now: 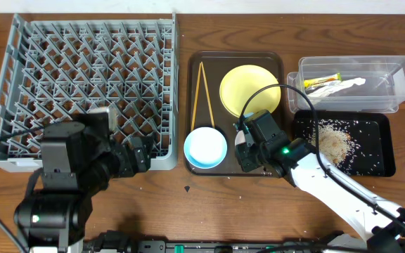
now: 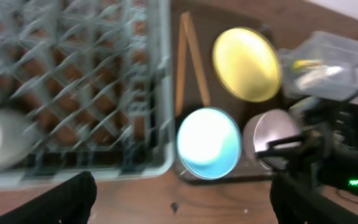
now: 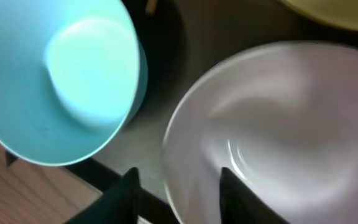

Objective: Sort waste into correct bins and load items into the dishwasher
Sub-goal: 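Set the emptied white bowl back on the brown tray, then grasp the wooden chopsticks with the left gripper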

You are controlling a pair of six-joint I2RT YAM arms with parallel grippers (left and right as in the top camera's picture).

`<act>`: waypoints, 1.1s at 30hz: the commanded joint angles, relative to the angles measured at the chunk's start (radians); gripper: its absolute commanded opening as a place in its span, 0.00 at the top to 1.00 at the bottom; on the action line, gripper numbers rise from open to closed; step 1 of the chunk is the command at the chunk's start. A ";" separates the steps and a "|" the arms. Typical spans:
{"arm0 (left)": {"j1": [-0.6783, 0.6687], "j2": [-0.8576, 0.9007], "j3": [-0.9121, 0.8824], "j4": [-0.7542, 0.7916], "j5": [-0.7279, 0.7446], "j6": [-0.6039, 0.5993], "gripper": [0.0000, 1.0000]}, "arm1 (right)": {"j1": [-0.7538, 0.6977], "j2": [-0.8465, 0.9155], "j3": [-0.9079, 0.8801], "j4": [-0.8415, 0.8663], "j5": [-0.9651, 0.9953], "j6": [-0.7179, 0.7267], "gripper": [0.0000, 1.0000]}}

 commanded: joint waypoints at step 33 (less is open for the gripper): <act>-0.388 1.189 0.373 0.438 -0.204 -0.096 0.36 | -0.509 -0.507 0.199 -0.491 -0.050 0.232 0.30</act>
